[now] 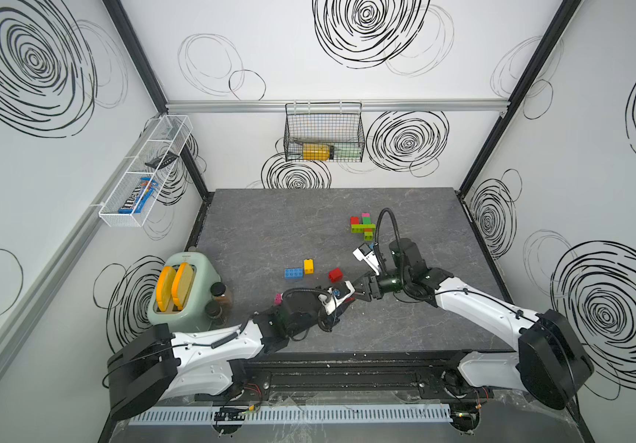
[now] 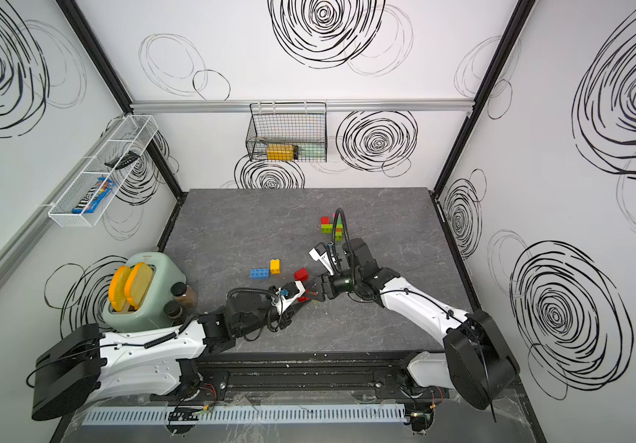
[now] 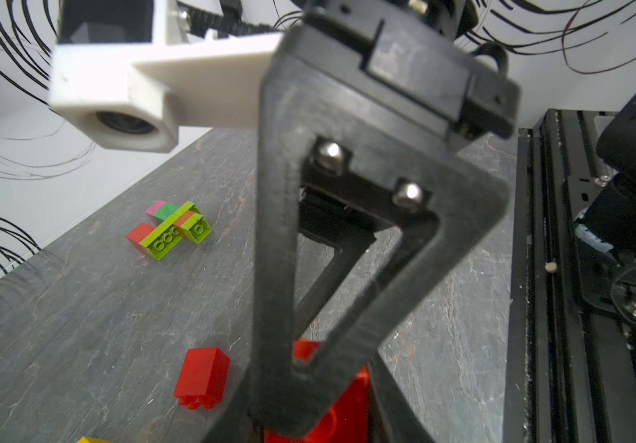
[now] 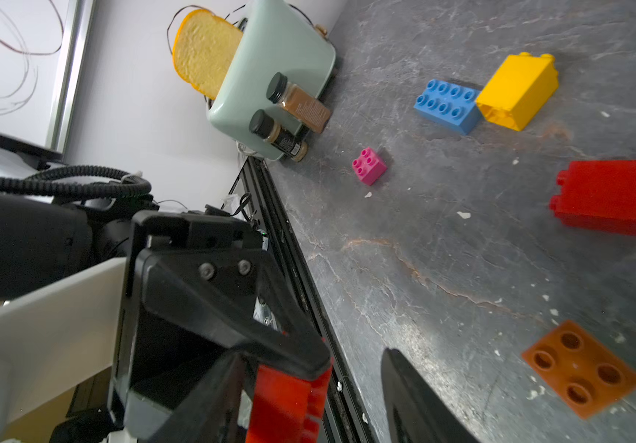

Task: Assemble the number 4 with lego
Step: Pick up the lego brick from the center of the board.

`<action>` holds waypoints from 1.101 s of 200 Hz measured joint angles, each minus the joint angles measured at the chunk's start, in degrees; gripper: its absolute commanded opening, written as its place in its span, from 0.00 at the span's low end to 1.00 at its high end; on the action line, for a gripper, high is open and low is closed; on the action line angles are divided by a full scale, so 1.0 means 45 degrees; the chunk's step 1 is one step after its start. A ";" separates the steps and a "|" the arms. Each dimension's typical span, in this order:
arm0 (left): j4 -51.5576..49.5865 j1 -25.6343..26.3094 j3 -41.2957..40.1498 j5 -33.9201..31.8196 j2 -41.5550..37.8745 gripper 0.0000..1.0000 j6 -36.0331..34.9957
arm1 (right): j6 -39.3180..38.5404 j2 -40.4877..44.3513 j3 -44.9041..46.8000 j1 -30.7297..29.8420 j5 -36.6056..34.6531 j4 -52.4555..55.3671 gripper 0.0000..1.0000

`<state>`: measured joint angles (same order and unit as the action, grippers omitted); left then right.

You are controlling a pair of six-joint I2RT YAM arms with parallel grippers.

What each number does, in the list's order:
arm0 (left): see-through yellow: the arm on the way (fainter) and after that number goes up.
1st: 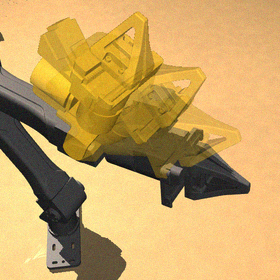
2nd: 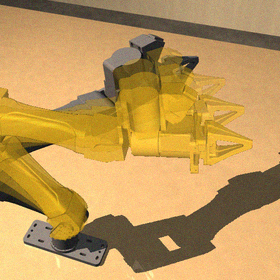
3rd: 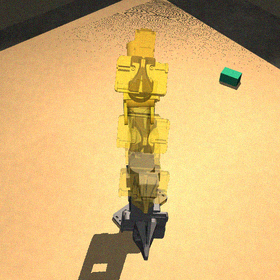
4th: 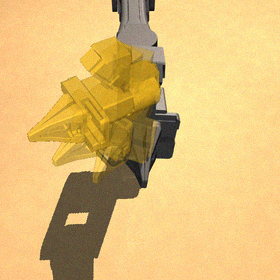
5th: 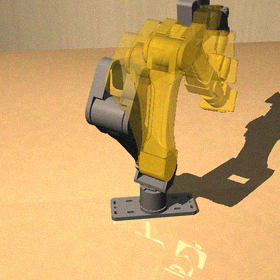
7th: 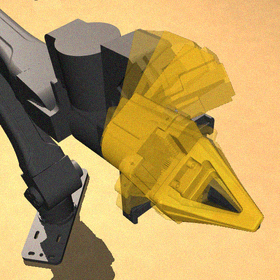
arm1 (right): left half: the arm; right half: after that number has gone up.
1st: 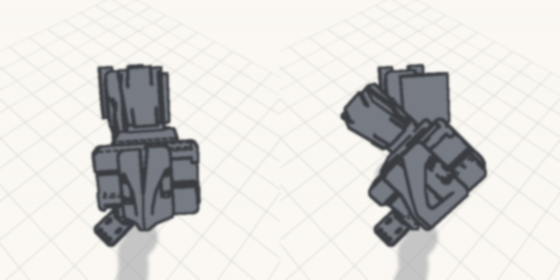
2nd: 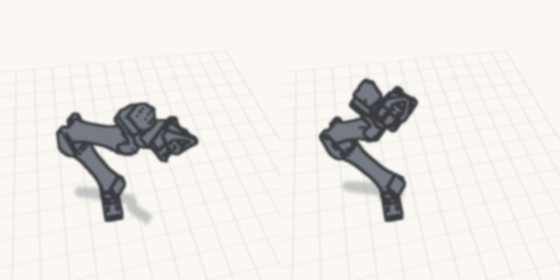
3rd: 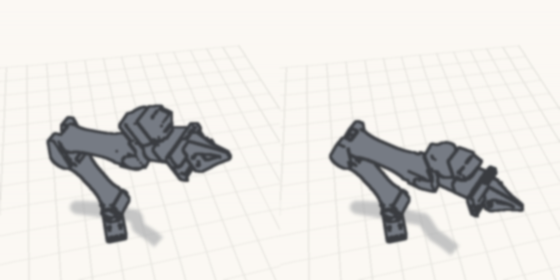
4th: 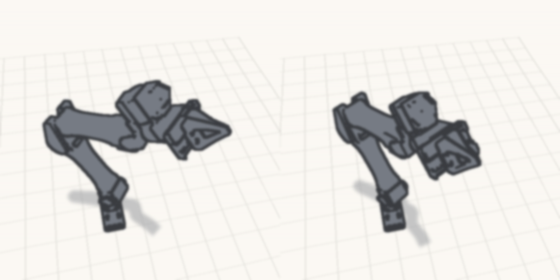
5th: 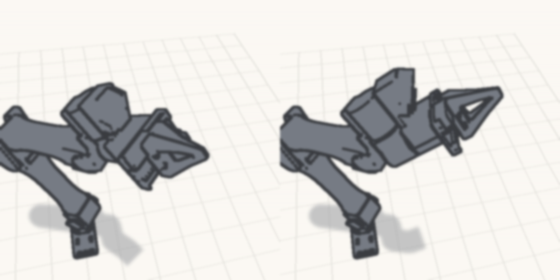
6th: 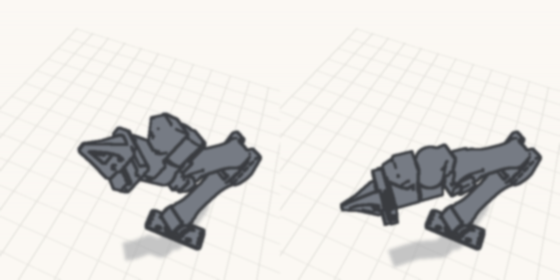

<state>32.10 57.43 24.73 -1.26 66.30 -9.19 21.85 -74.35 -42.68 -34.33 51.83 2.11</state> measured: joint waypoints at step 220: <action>0.0986 -0.0976 -0.0432 -0.0665 -0.1501 0.96 0.1880 | 0.0578 0.0845 -0.0238 0.0685 -0.6853 0.2055 0.00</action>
<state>36.53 53.04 22.79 -4.25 59.55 -0.73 24.45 -70.54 -43.75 -31.24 20.99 11.35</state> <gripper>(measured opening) 0.957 0.286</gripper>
